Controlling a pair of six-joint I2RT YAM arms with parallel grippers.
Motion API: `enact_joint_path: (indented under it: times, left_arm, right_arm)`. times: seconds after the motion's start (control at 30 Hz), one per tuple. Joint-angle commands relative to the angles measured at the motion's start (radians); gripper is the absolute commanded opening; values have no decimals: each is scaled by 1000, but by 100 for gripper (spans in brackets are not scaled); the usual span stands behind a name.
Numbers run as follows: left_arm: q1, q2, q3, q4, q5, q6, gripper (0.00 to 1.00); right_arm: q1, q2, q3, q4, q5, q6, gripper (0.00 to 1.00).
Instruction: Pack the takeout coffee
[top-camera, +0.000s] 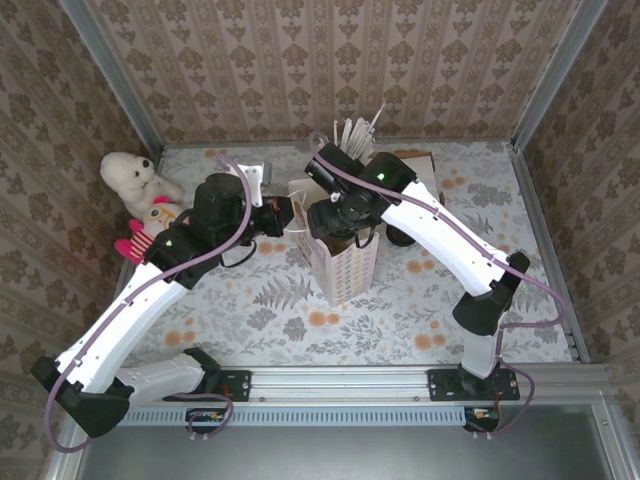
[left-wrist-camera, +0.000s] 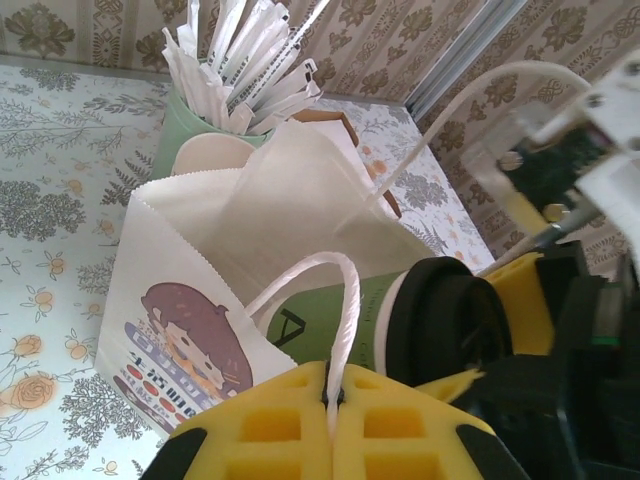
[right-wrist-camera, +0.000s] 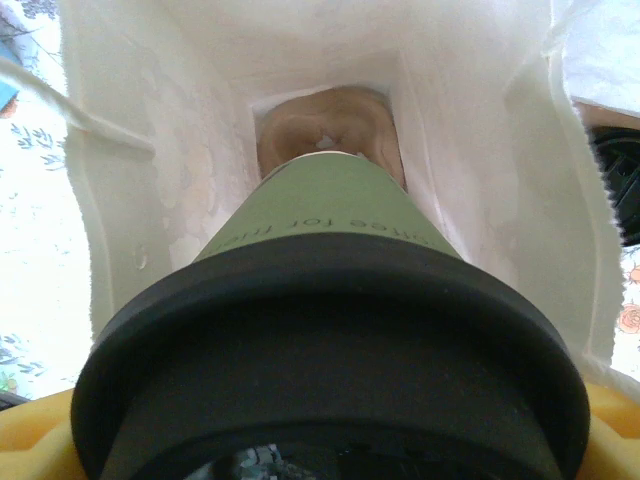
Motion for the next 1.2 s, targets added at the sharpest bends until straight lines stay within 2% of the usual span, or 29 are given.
enact_joint_path:
  times: [0.0,0.17,0.37,0.47,0.57,0.6,0.7,0.73,0.8,0.87,1.03,1.17]
  left_arm:
    - [-6,-49,-28,32,21,28,0]
    - [-4,-93,-73,69,12,34,0]
    - [-7,-50,-80,165,124,58,0]
    - [-17,-13,-20,124,162,96,6]
    - [-20,-23,-13,107,222,161,21]
    - [-18,-33,-11,90,222,187,31]
    - [9,-52,38,-11,155,231,76]
    - [34,-57,54,-40,138,237,85]
    - [83,-63,75,-71,122,238,97]
    - [131,-63,92,-94,113,232,100]
    - [227,-8,150,-205,-8,155,100]
    - [244,86,224,-257,29,190,100]
  right_arm:
    - [1,42,43,-48,12,-2,57]
    - [0,45,36,-59,29,-9,57]
    - [-2,49,34,-74,9,-66,56]
    - [-2,51,41,-88,-19,-105,56]
    - [2,57,48,-114,-39,-174,55]
    - [2,60,48,-126,-45,-197,55]
    - [0,57,46,-154,-46,-261,53]
    - [-2,57,48,-162,-43,-281,53]
    - [-1,57,54,-180,-40,-323,53]
    - [-5,60,61,-196,-41,-357,53]
    - [-14,100,136,-285,-57,-412,53]
    - [-17,108,141,-287,-111,-419,53]
